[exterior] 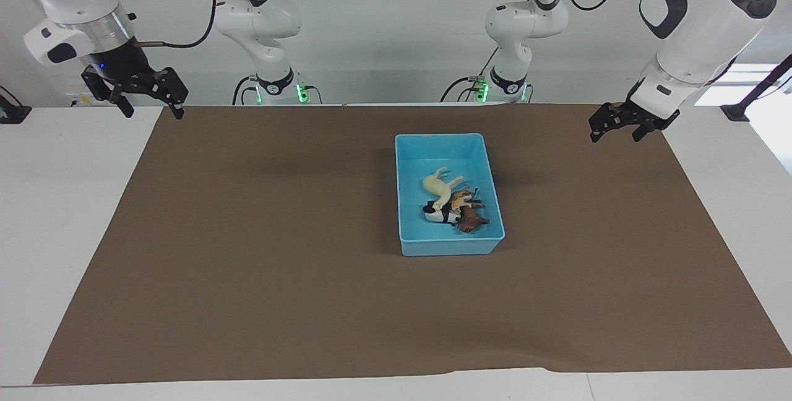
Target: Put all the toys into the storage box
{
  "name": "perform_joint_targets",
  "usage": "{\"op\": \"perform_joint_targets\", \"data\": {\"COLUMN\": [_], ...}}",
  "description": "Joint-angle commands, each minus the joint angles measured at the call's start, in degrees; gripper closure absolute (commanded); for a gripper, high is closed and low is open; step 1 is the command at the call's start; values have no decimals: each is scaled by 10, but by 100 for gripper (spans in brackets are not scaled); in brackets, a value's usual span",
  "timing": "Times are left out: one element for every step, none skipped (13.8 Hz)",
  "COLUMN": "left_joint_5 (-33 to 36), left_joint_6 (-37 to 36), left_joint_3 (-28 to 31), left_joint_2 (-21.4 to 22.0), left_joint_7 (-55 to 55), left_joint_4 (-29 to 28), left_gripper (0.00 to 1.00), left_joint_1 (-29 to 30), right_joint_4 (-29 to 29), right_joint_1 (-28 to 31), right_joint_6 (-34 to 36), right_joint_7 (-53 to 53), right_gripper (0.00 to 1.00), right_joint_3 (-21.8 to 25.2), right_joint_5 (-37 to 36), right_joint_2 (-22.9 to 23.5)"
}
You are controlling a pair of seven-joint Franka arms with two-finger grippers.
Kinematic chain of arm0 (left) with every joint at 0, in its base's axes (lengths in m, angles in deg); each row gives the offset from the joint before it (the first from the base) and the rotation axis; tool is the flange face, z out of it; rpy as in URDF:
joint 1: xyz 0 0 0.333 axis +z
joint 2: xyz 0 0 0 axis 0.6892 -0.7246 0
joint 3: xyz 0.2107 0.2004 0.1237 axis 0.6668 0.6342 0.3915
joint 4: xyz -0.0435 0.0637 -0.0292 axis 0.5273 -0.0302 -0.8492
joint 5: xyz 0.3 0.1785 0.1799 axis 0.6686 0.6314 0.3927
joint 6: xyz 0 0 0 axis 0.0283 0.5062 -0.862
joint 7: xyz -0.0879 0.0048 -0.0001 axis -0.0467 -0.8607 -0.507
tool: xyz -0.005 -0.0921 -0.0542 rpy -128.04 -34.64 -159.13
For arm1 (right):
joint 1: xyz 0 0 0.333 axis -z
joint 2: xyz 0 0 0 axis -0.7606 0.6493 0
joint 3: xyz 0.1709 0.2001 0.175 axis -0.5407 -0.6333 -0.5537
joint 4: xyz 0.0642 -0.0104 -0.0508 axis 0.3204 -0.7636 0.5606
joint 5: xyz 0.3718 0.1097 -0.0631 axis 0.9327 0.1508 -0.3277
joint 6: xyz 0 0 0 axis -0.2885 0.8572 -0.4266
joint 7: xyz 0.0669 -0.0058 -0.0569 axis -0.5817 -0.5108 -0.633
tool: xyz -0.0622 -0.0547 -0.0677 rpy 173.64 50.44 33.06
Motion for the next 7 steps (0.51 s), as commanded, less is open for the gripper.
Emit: {"op": "perform_joint_targets", "data": {"left_joint_5": [0,0,0,-1,-1,-2,-2], "left_joint_6": [-2,-3,-2,-1,0,0,-1], "left_joint_3": [14,13,14,14,14,13,13], "left_joint_2": [6,6,6,6,6,7,12], "left_joint_7": [7,7,9,10,10,11,11], "left_joint_4": [0,0,0,0,1,0,0], "left_gripper": [0,0,0,0,0,0,0], "left_joint_1": [-13,-13,-13,-13,-13,-13,-13], "right_joint_4": [-30,-34,-34,-34,-34,-34,-33], "right_joint_1": [3,3,3,3,3,3,3], "right_joint_6": [-9,-9,-9,-9,-8,-7,-7], "right_joint_7": [12,12,12,12,12,12,12], "right_gripper": [0,0,0,0,0,0,0], "right_joint_3": [-2,-2,-2,-2,-2,-2,-2], "right_joint_5": [7,7,7,7,7,7,7], "right_joint_2": [-15,-15,-15,-16,-16,-15,-15]}}
